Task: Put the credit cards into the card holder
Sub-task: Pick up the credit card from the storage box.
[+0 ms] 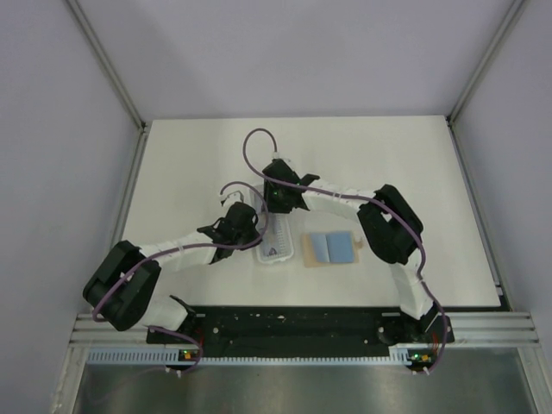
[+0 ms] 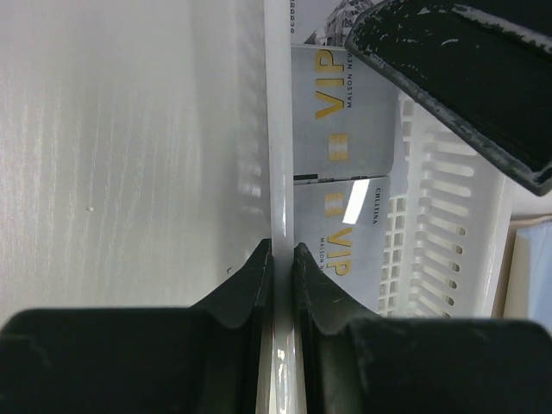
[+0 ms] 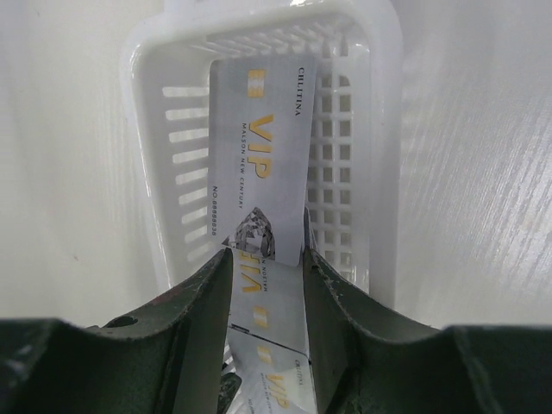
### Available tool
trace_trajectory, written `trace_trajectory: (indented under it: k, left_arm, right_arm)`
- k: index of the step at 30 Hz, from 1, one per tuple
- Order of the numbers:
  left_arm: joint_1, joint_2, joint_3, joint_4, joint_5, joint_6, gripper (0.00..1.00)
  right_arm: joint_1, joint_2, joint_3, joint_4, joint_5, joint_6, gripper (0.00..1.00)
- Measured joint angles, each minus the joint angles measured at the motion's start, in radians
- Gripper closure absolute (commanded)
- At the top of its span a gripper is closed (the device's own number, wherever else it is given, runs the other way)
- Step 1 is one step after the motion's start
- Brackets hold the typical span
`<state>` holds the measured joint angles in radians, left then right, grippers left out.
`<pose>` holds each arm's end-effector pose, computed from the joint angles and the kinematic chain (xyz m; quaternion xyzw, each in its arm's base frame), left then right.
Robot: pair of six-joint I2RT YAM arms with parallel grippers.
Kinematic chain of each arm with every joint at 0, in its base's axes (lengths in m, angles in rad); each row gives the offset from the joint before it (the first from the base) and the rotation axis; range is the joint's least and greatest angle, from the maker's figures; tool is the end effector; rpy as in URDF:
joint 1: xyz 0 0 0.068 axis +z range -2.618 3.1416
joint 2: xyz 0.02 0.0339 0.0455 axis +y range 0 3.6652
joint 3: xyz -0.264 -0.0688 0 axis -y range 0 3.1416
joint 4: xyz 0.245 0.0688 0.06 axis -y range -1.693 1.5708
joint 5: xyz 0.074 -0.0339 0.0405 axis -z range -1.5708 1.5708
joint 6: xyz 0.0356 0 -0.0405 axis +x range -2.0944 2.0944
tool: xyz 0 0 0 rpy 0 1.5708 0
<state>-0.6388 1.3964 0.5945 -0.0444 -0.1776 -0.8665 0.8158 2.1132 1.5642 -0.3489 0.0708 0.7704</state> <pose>0.2124 -0.1499 0.1575 -0.1370 0.9218 -0.1808 0.3143 0.3204 0.3368 0.1773 -0.0097 0.9434 0.2116 0.2553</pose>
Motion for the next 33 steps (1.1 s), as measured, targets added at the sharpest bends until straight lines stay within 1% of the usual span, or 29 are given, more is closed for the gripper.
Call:
trace_trajectory:
  k: [6,18,26,33]
  left_arm:
    - [0.000,0.005,0.006,0.000,0.000,0.000,1.00]
    - [-0.001,0.007,0.007,0.000,-0.003,0.000,1.00]
    - [-0.001,0.007,0.008,0.000,-0.004,0.000,1.00]
    - [-0.001,0.007,0.008,-0.001,-0.004,0.000,1.00]
  right_arm:
    - [0.000,-0.026,-0.022,0.036,0.005,0.000,0.62]
    - [0.000,-0.039,-0.035,0.094,0.004,0.000,0.69]
    - [0.000,-0.039,-0.035,0.103,0.004,0.000,0.69]
    - [0.000,-0.039,-0.035,0.103,0.004,0.000,0.71]
